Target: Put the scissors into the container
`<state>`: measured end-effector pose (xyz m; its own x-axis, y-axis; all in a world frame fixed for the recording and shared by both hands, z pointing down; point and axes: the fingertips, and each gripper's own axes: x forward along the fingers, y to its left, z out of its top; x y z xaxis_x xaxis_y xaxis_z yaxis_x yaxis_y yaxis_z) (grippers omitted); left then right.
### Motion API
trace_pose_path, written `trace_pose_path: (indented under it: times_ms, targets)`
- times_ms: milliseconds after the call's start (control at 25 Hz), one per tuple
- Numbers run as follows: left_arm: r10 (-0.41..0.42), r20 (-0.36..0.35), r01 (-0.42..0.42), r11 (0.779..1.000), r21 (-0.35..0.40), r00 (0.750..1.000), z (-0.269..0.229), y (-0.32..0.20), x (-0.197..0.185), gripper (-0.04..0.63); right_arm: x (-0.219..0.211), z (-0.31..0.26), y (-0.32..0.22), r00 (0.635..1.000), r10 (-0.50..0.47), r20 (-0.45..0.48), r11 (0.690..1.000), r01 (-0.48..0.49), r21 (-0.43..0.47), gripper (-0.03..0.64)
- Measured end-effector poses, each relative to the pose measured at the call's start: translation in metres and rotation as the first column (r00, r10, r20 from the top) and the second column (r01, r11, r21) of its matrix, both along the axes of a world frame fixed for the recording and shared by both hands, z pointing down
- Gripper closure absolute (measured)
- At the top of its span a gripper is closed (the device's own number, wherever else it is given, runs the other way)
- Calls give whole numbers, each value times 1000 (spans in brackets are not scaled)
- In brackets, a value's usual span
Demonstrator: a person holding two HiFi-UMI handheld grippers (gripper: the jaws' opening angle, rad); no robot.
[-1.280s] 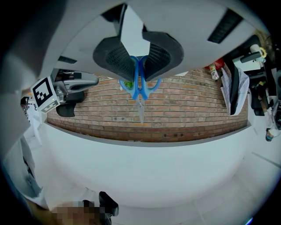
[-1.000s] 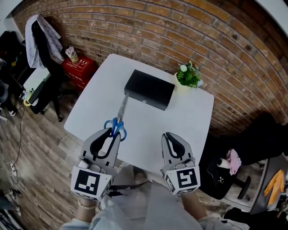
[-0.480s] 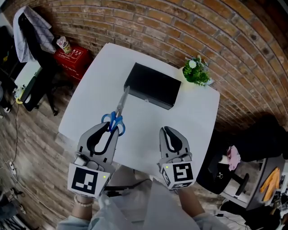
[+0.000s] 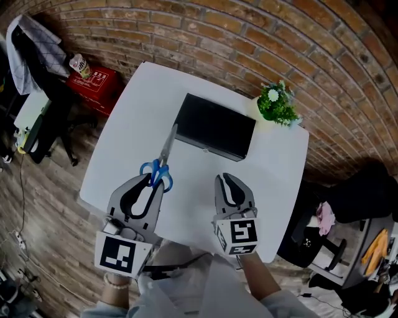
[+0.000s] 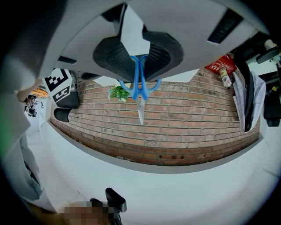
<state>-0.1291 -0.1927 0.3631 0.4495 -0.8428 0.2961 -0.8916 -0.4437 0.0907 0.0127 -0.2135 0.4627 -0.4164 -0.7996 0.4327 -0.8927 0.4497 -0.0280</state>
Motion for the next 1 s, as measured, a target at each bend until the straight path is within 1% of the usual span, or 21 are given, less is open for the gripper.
trace_pose_path:
  times_ms: [120,280,560,640,720,1000]
  targets:
    - [5,-2,-5,1000,-10,1000,5,-13,-3,499,-4,14,-16,1000,22,3,999,-22,-27,560]
    - [14,-5,-14,1000,-11,1000,9,-29,-8,499,-10,35,-33,998,53,-18,997,-54,-54,560]
    - [33,-15,-33,999,-33,999,18,-46,-8,499,-22,63,-54,996,82,-20,990,-84,-114,557]
    - [33,-14,-34,999,-39,999,23,-51,-9,499,-24,72,-60,996,90,-12,987,-91,-134,519]
    - [32,-12,-33,999,-44,999,27,-56,-10,499,-25,81,-66,995,104,-6,982,-104,-157,499]
    - [28,1,-27,997,-66,1000,40,-64,-14,499,-24,103,-80,989,148,-10,969,-147,-196,492]
